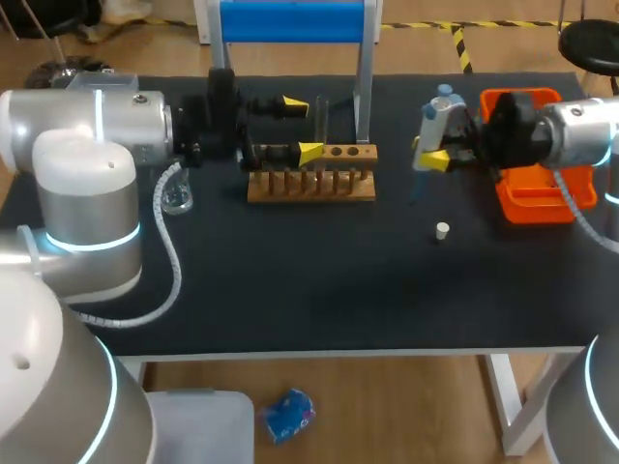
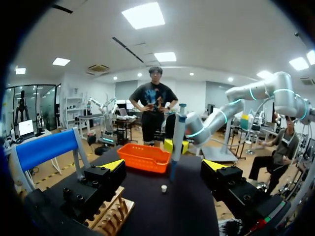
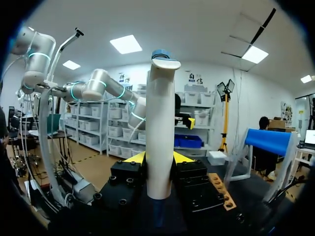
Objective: Invert the test tube, pick up the pipette, mount the tip to pipette, aspirate from beaker and dispense into the tube, eject the tip, return the pipette, and cap with the stopper.
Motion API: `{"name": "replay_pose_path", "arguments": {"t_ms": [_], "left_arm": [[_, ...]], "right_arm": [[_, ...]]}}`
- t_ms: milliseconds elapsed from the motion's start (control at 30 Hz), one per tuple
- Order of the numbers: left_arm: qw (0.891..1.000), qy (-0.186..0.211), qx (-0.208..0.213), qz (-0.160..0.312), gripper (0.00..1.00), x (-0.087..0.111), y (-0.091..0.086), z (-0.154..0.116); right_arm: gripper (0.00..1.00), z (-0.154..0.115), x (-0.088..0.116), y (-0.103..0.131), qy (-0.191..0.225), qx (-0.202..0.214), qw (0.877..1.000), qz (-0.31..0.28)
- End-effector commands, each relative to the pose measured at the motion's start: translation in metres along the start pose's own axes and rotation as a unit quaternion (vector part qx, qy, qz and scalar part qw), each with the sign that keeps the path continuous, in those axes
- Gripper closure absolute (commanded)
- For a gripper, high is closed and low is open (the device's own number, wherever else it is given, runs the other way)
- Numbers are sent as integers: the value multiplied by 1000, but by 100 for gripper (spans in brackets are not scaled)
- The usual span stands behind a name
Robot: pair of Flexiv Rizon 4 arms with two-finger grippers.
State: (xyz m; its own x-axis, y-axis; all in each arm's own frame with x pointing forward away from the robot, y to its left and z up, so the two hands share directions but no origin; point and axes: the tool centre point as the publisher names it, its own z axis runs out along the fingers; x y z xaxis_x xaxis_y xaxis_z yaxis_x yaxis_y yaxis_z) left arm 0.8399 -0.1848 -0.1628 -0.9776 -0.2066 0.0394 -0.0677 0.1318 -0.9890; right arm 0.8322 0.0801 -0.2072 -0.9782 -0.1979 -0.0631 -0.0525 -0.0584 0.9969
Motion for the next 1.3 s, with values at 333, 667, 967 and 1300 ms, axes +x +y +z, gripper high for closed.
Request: {"name": "replay_pose_path", "arguments": {"t_ms": [333,667,967,1300], "left_arm": [[999,-5,43,18,0,8,2,14],[999,-7,43,25,0,7,3,21],[999,-11,48,21,0,7,7,25],[998,-22,50,21,0,6,11,27]], "right_arm": [[100,55,-9,-13,34,2,999,4],[100,83,-13,-19,58,-4,998,2],[100,104,-20,-21,75,-17,997,-2],[100,121,-25,-24,89,-24,996,-1]]}}
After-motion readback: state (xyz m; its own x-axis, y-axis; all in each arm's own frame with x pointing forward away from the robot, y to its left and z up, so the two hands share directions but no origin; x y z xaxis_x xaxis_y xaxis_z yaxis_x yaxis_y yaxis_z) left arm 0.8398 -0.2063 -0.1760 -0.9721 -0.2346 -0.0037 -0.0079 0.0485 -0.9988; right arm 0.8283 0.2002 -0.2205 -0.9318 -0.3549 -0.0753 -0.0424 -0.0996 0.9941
